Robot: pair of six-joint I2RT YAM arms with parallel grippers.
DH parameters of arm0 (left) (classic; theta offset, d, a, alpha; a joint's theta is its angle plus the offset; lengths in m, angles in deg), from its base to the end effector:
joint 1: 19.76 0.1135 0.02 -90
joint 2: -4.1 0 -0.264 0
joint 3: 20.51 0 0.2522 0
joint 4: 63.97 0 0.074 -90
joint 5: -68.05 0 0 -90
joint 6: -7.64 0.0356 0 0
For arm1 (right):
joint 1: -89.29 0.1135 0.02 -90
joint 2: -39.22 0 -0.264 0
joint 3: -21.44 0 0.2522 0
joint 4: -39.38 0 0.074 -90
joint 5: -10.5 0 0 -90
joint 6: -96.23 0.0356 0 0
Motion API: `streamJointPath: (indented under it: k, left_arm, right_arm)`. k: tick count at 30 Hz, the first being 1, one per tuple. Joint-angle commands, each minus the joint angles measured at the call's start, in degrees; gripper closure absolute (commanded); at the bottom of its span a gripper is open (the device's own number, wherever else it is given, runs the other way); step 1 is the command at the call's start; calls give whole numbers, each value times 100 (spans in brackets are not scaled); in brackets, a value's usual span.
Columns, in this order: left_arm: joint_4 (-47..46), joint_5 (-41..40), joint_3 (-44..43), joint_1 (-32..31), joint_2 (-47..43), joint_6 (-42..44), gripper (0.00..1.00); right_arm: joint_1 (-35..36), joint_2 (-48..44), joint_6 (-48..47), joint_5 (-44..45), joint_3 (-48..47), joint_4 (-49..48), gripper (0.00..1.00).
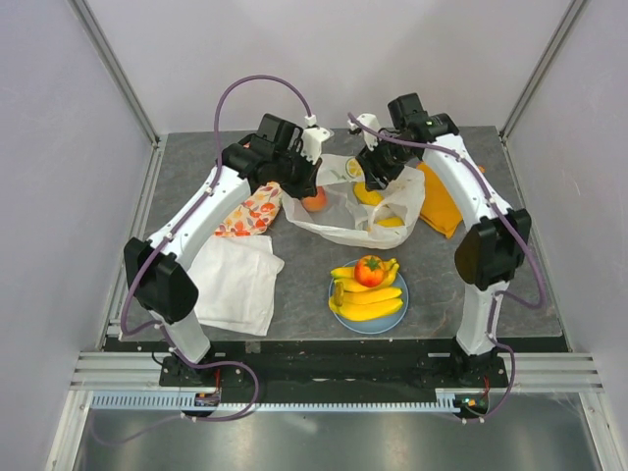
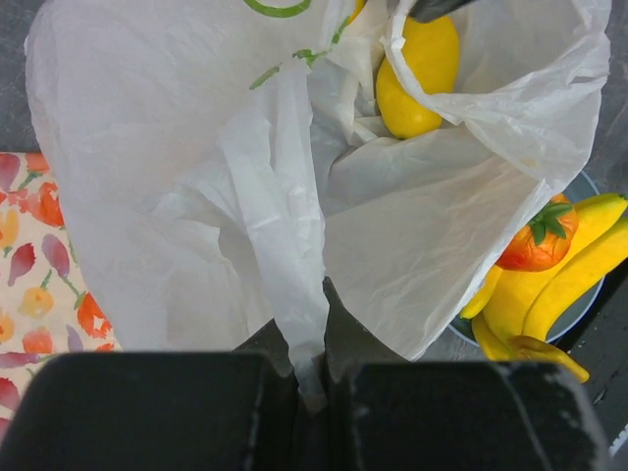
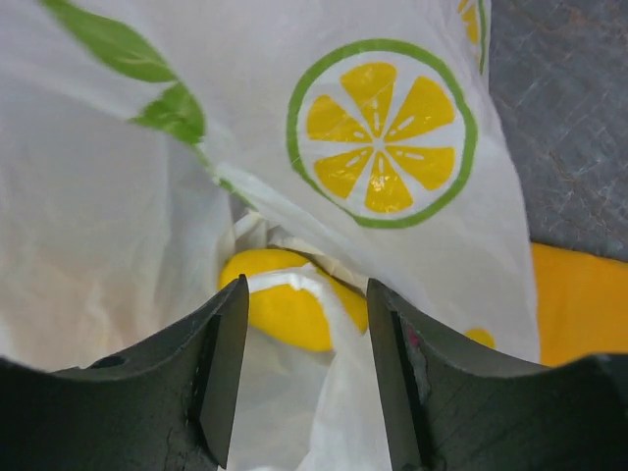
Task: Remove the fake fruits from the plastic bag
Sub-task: Adjust the plastic bag at the center of the board.
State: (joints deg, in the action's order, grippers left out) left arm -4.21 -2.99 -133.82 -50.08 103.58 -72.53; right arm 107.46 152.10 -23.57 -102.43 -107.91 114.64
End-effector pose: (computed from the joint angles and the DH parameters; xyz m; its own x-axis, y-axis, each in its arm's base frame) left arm 0.3250 -0.2035 0.3568 -0.4963 0.4773 -0.7252 0.7685 0.6301 -0.1113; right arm 0.3946 0.1441 0.3369 -0.4671 -0.6350 -0.6153 -0.8195 0.5722 0.0316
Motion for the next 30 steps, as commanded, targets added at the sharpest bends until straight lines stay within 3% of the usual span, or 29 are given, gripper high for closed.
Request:
streamJointPath:
  k: [1, 8, 15, 30]
  left_arm:
    - [-161, 292, -126, 35, -148, -200, 98]
    - [-135, 345, -232, 106, -87, -156, 98]
    - [-117, 591, -267, 106, -17, -121, 98]
    - [-100, 767, -302, 115, 221, -60, 98]
  right_arm:
    - [28, 735, -745, 342, -350, 407, 42]
    - [-59, 1245, -423, 720, -412, -144, 42]
    - [-121, 1604, -131, 984, -358, -656, 16]
    - [-121, 2634, -588, 580, -1281, -1025, 19]
